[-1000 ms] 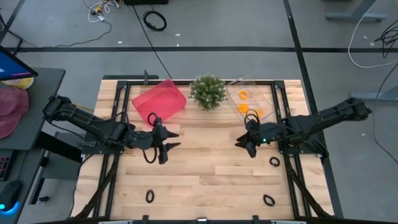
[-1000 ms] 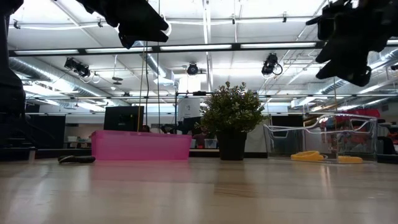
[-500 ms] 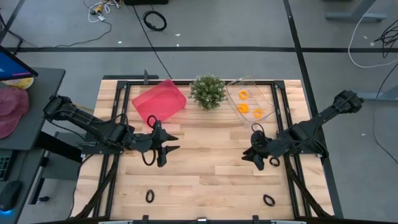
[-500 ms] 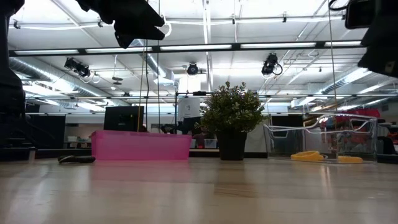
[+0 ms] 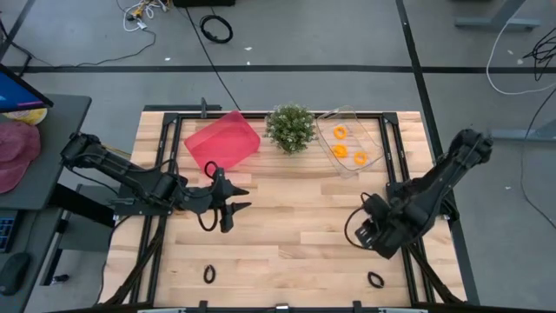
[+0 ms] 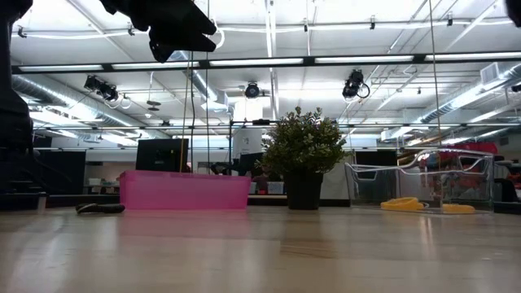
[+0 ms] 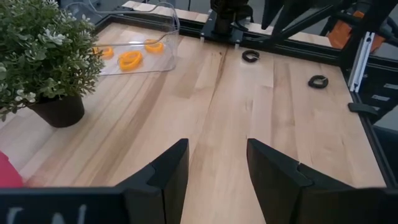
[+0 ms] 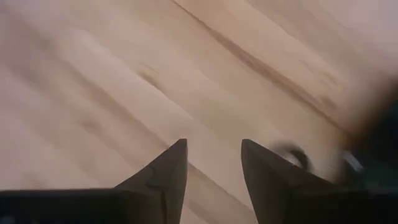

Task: Sort spring keychains
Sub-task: Put the black spring keychain into the pink bin

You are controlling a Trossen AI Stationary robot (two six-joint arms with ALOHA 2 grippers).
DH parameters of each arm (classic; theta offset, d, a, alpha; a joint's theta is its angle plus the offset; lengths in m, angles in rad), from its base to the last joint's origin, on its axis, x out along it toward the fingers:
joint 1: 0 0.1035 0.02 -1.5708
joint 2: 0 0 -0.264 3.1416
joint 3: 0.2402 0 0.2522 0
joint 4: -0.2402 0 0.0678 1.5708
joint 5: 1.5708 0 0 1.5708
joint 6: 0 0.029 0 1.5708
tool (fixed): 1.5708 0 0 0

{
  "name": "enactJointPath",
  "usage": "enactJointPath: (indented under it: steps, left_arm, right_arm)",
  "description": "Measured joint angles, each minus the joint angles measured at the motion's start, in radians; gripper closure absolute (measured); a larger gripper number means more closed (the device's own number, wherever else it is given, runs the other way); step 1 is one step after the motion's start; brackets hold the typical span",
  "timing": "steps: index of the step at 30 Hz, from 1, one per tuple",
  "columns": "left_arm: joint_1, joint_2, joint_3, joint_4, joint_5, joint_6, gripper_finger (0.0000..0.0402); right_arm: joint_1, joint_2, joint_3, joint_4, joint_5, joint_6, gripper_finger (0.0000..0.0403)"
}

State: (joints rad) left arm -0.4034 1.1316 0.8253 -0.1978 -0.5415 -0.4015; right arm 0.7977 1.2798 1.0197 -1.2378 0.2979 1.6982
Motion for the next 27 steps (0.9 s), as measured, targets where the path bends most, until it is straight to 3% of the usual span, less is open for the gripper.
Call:
enactJointPath:
  steps: [8,20,27]
  left_arm:
    - [0.001,0.0,0.0,0.0,0.0,0.001,0.0236]
    - [0.001,0.0,0.0,0.0,-0.049,0.005,0.0236]
    - [0.001,0.0,0.0,0.002,-0.049,0.005,0.0236]
  right_arm:
    - [0.063,0.004,-0.072,-0.098,-0.098,0.234,0.025]
    - [0.071,-0.197,-0.437,0.211,-0.204,0.299,0.025]
    - [0.071,-0.199,-0.486,0.291,-0.222,0.252,0.025]
